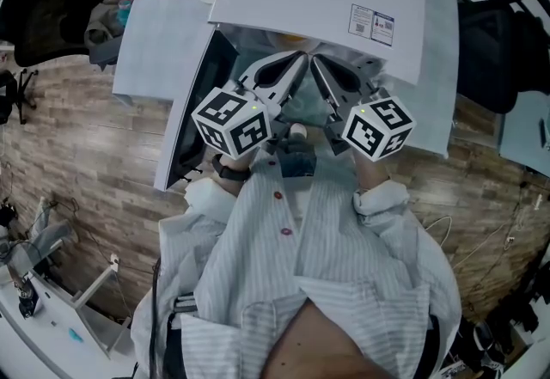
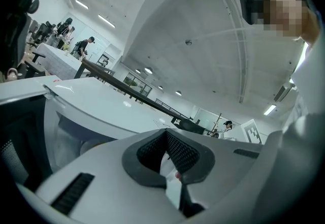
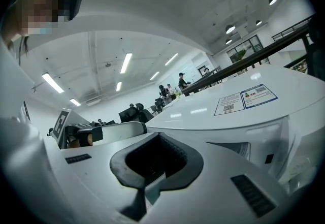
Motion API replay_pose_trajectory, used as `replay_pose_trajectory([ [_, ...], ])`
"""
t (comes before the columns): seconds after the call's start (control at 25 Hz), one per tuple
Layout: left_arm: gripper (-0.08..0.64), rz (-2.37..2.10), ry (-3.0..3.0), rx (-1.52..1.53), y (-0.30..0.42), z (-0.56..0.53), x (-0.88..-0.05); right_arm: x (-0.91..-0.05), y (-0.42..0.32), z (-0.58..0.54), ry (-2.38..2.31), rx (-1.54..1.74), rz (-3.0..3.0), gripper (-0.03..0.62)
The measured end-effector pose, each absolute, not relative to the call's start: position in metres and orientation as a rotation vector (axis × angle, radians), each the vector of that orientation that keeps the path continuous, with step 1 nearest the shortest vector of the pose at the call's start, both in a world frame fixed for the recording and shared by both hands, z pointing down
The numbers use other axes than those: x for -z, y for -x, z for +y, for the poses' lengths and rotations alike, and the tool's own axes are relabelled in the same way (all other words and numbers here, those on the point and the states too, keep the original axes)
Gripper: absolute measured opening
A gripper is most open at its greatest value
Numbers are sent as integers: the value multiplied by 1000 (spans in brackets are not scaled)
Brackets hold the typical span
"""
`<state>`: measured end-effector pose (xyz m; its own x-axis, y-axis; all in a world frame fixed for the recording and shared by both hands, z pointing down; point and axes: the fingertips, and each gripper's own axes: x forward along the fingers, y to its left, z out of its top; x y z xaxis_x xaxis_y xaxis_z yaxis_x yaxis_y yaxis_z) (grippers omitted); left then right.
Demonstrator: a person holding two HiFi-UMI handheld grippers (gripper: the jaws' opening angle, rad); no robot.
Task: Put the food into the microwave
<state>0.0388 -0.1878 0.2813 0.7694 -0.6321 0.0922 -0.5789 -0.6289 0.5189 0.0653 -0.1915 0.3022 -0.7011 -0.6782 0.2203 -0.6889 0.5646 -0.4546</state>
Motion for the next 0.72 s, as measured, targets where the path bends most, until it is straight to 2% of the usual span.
replay_pose_trajectory([
  [0.72,8,-946,-2414,144,-33,-192,-282,-309,-72,-198,-1216,-863,-2761,32],
])
